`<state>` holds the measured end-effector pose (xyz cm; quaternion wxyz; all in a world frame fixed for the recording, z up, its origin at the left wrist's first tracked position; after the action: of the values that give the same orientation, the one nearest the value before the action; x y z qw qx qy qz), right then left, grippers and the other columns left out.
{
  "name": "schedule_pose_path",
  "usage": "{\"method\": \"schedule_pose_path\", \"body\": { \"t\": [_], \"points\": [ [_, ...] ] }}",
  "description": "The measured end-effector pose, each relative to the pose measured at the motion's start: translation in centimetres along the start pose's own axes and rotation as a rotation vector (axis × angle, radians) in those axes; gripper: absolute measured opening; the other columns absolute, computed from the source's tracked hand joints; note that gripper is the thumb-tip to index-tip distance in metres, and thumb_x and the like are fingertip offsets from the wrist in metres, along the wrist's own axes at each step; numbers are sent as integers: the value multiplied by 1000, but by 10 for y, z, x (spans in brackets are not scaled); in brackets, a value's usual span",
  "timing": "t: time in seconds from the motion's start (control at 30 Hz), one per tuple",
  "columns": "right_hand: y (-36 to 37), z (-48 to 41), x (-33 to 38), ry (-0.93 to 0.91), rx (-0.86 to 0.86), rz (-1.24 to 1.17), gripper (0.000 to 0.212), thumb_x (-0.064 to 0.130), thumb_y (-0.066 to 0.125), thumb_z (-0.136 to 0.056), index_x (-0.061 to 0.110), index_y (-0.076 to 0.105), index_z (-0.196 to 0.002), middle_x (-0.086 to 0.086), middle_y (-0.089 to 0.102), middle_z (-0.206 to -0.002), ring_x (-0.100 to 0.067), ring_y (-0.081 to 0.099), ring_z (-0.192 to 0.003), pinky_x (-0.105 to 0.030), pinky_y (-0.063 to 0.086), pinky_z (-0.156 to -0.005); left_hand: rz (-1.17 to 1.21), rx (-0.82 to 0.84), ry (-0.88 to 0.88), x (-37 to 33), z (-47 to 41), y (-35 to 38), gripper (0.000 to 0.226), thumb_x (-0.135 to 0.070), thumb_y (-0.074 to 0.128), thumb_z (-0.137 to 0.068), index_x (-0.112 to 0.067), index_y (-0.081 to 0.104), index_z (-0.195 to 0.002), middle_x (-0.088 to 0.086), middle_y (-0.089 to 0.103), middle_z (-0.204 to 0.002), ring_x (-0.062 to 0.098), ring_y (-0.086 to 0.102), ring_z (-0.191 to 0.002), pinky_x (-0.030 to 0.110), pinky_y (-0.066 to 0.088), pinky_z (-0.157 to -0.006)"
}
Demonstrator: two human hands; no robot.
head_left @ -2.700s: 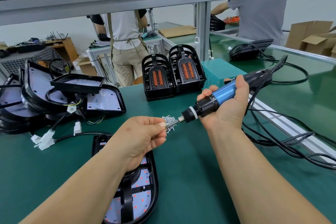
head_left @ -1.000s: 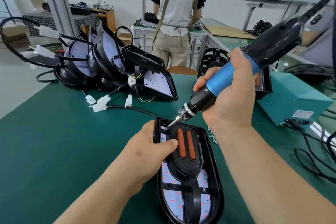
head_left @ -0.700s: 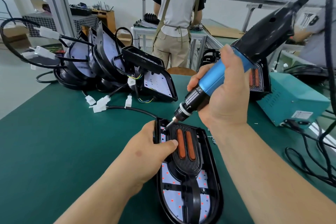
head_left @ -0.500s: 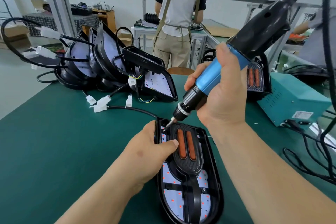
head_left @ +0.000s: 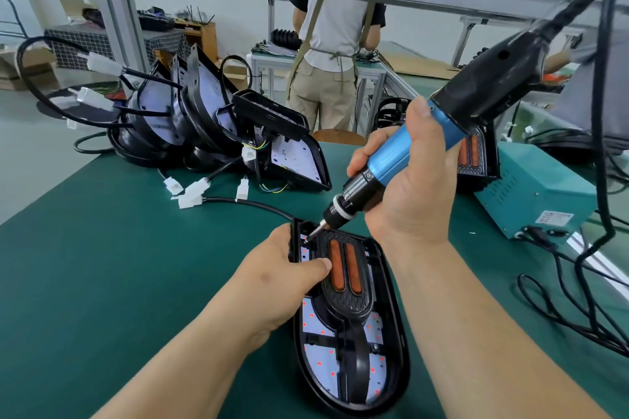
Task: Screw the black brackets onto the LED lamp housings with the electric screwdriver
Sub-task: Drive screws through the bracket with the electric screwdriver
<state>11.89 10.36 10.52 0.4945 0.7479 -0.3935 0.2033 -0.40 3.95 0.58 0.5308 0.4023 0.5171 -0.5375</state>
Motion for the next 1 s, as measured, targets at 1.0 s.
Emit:
{"method": "schedule_pose_path", "body": {
  "t": [1.0],
  "points": [
    [-15, 6, -3, -9, -87, -49, 26, 32, 59, -85, 14, 46, -97, -4, 51, -55, -21, 52, -45, -31, 44, -51, -1, -19, 1, -4, 2, 0, 43, -31, 66, -67, -18, 63, -107, 6, 74, -102, 29, 68, -102, 50, 50, -100]
  ]
}}
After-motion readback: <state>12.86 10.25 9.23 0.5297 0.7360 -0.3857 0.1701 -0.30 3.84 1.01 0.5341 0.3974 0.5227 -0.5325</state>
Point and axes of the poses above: each hand's wrist, its own z-axis away from the middle knuckle, its own y-axis out of the palm, x = y × z, the point moved 3 cm from there along -z, towards the middle knuckle
